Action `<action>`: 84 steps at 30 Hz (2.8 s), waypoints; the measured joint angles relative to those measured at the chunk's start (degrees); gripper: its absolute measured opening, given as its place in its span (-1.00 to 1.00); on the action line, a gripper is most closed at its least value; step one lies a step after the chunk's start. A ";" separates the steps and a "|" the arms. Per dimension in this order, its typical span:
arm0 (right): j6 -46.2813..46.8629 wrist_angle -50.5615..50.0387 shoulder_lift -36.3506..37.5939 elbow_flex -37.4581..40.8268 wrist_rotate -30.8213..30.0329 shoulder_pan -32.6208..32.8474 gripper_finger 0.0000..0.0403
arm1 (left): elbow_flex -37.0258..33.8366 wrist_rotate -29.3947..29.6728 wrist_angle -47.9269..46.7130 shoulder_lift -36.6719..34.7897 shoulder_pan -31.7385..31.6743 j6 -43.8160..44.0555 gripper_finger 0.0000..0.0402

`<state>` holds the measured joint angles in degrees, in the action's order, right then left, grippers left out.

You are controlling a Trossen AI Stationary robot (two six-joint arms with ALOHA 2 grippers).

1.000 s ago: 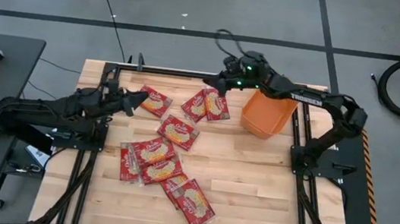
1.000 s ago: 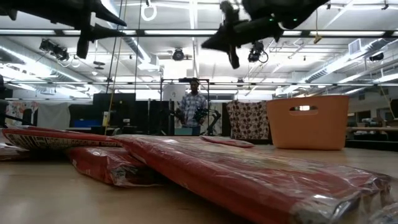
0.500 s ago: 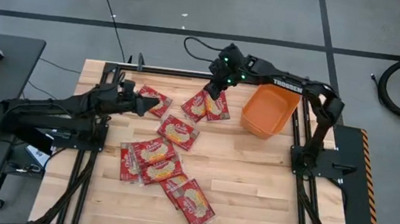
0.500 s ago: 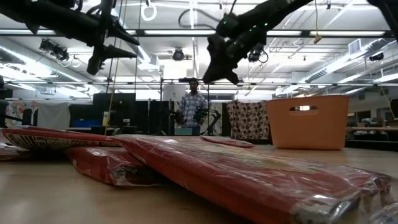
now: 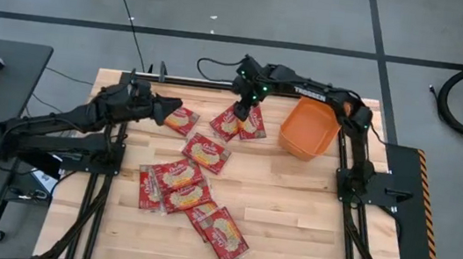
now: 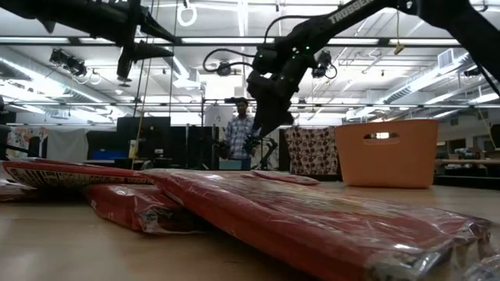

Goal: Sort popcorn bags into baskets
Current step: Stack the red popcorn on the orange bin

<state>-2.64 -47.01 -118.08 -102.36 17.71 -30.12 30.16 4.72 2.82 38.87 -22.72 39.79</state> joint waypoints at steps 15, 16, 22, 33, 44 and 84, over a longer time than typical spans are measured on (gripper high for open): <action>-10.99 -3.98 -6.52 -7.65 2.06 8.54 0.04 | 6.26 -15.79 -0.25 0.00 0.07 -0.24 -0.27; -11.00 -3.88 -6.52 -7.07 2.09 9.56 0.04 | 6.26 -16.43 -0.23 0.00 0.07 -0.05 -0.27; -8.04 -1.19 -6.52 -1.34 -1.68 14.25 0.03 | 6.26 -21.81 -0.20 0.00 0.07 1.56 -0.27; -0.73 12.53 -0.61 15.52 -0.50 16.53 -0.08 | 6.26 -27.51 -2.54 0.01 0.09 3.10 -0.27; 2.02 23.14 -0.75 17.28 -9.40 17.41 0.11 | 6.26 -26.39 -3.42 0.11 0.09 2.98 -0.27; -3.32 11.64 -0.88 13.33 -12.70 18.29 -0.93 | 6.26 -24.89 -7.77 0.11 0.09 0.56 -0.27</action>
<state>-5.96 -35.37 -118.96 -89.02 5.01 -11.83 36.42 -20.17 -4.95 38.98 -22.63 40.35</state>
